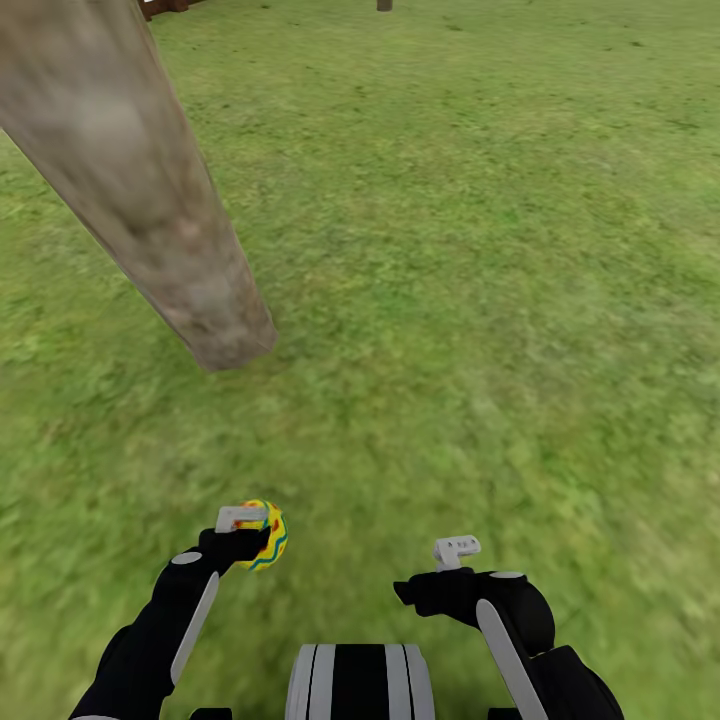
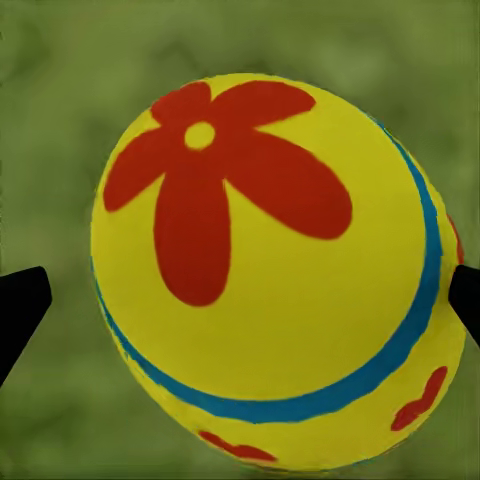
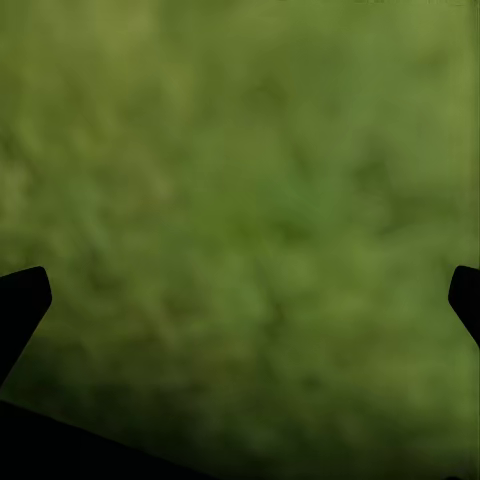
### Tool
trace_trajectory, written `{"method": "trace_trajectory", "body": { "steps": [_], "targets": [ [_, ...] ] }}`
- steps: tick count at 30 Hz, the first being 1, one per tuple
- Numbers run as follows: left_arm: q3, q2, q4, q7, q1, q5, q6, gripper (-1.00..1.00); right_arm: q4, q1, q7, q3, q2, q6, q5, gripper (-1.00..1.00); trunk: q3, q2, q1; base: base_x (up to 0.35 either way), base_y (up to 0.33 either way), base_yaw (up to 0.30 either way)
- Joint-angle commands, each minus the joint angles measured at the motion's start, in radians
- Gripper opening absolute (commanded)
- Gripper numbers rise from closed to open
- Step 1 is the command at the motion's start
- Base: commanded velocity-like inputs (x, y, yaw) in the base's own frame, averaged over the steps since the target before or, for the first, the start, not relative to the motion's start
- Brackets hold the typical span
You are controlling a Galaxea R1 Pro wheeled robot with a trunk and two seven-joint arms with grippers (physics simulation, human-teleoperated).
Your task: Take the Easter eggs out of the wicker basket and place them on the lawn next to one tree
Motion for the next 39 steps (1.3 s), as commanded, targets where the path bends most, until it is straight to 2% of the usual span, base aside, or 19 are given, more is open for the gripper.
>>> {"method": "trace_trajectory", "body": {
  "steps": [1, 39],
  "targets": [
    [0.000, 0.000, -0.001, -0.003, 0.000, 0.000, 0.006, 1.00, 0.000, -0.001, -0.007, 0.000, 0.000, 0.004, -0.007, 1.00, -0.001, 0.000, 0.000, 0.000, 0.000, 0.000],
    [0.004, 0.000, -0.011, -0.007, 0.000, 0.001, 0.021, 1.00, -0.001, 0.003, -0.005, -0.007, -0.004, 0.001, -0.005, 1.00, 0.146, 0.009, -0.017, 0.000, 0.000, 0.000]
  ]
}}
